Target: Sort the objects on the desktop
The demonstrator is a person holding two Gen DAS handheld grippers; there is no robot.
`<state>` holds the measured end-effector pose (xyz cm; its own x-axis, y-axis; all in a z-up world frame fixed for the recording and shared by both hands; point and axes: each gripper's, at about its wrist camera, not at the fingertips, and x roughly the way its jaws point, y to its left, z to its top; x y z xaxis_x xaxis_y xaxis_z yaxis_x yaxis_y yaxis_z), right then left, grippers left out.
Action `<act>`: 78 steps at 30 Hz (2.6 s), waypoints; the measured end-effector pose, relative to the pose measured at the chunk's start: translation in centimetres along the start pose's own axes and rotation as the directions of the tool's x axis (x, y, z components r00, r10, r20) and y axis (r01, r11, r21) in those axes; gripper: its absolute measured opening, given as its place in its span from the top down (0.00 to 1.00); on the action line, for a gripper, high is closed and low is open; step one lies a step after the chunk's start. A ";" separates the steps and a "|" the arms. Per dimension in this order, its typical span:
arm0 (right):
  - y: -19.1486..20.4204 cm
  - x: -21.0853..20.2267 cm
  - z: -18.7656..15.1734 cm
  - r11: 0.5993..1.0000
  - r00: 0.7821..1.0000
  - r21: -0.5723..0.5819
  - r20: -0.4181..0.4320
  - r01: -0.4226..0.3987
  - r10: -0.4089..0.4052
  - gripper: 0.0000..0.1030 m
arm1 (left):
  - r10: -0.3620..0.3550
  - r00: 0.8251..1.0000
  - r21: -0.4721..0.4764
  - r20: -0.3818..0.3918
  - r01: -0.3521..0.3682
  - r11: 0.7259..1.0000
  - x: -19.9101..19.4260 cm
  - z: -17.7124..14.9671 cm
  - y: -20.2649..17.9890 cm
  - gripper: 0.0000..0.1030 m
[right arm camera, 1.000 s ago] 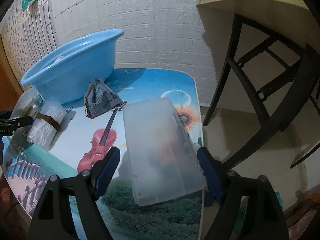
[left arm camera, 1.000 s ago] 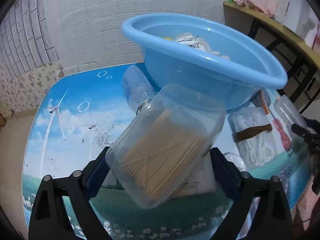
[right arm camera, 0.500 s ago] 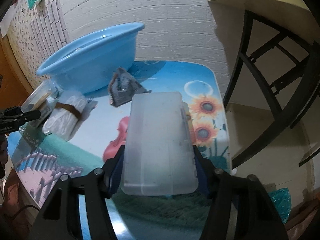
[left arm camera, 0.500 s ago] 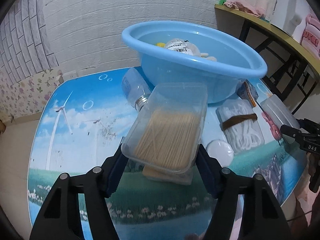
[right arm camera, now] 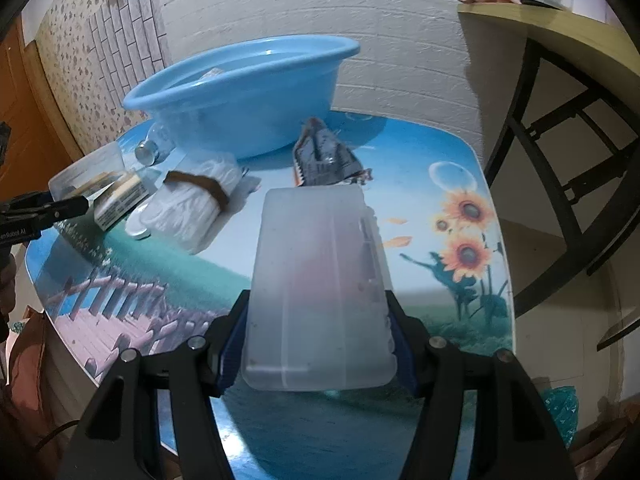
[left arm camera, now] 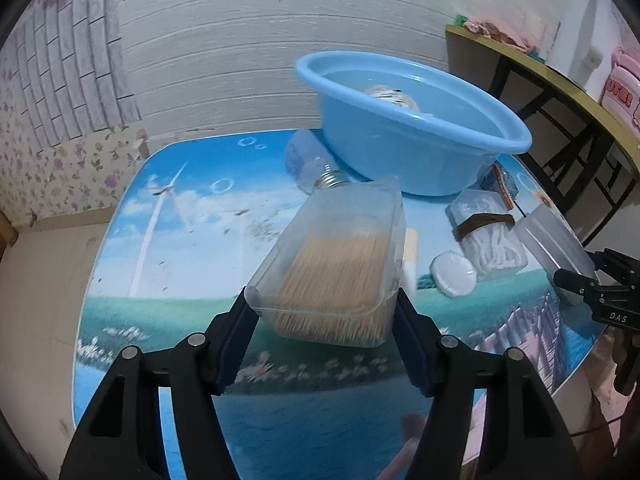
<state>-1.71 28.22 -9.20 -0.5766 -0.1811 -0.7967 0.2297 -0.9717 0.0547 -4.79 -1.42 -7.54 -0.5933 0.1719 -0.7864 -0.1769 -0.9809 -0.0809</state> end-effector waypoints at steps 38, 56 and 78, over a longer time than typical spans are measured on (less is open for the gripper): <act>2.8 0.2 -0.3 0.999 0.999 -0.030 -0.026 0.030 -0.031 0.32 | 0.010 1.000 0.063 -0.019 -0.009 0.998 -1.6 -3.8 -0.2 0.46; 2.8 0.5 -0.3 0.999 0.999 -0.014 -0.002 0.037 -0.037 0.25 | -0.035 0.999 -0.004 -0.032 0.035 0.999 -0.6 -2.0 0.5 0.21; 3.1 0.8 -0.2 0.999 0.999 -0.015 0.006 0.037 -0.037 0.17 | -0.022 0.999 -0.074 -0.050 0.018 0.997 2.1 -0.2 2.5 0.14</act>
<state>-1.28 25.14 -9.78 -0.5897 -0.1463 -0.7943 0.2198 -0.9754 0.0165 -6.35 -3.50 -9.50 -0.5497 0.1886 -0.8138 -0.1291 -0.9817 -0.1403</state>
